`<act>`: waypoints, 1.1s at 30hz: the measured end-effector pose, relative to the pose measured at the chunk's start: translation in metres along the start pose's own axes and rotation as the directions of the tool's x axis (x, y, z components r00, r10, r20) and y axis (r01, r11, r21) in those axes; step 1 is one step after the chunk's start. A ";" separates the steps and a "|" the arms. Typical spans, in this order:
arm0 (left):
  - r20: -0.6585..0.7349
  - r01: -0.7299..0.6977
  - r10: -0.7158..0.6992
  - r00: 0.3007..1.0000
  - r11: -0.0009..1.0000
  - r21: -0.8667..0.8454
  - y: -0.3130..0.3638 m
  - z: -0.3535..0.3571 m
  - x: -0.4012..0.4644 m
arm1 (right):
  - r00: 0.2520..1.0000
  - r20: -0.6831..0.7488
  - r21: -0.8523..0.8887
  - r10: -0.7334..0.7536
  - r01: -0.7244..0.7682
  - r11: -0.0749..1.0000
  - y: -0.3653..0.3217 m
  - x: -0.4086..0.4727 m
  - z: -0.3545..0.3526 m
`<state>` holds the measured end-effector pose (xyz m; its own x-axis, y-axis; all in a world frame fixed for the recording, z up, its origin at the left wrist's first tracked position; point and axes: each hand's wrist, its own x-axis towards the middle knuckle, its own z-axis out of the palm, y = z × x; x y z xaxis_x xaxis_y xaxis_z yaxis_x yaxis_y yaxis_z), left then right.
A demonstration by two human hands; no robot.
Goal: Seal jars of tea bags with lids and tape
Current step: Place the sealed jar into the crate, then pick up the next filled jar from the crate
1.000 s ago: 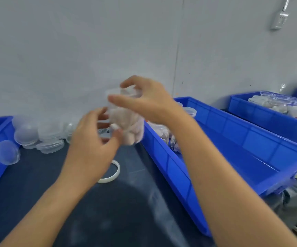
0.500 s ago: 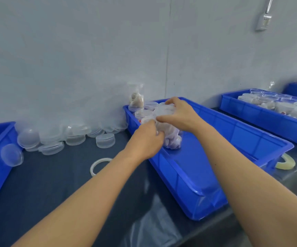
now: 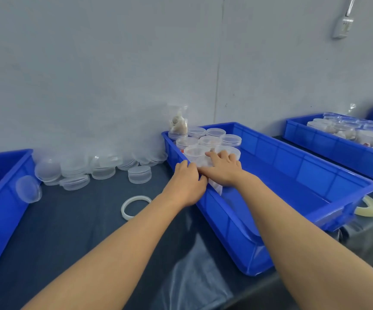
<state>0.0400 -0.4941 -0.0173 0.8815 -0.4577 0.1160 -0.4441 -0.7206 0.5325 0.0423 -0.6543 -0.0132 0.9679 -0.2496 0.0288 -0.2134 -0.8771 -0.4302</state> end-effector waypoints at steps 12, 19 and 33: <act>-0.450 0.215 -0.369 0.813 0.909 -0.358 -0.175 -0.037 -0.100 | 0.757 -0.236 -0.077 -0.609 0.610 0.789 -0.122 -0.036 0.075; -0.430 0.263 -0.566 0.703 0.769 -0.583 -0.239 -0.042 -0.138 | 0.808 -0.151 0.002 -0.570 0.577 0.817 -0.153 -0.056 0.188; -0.402 0.268 -0.546 0.734 0.778 -0.568 -0.241 -0.039 -0.128 | 0.772 -0.244 -0.034 -0.587 0.598 0.801 -0.151 -0.055 0.203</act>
<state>0.0401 -0.2421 -0.1279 0.9546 0.2672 0.1315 -0.0187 -0.3869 0.9219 0.0483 -0.4244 -0.1331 0.8402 0.2216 0.4950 0.4033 -0.8655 -0.2971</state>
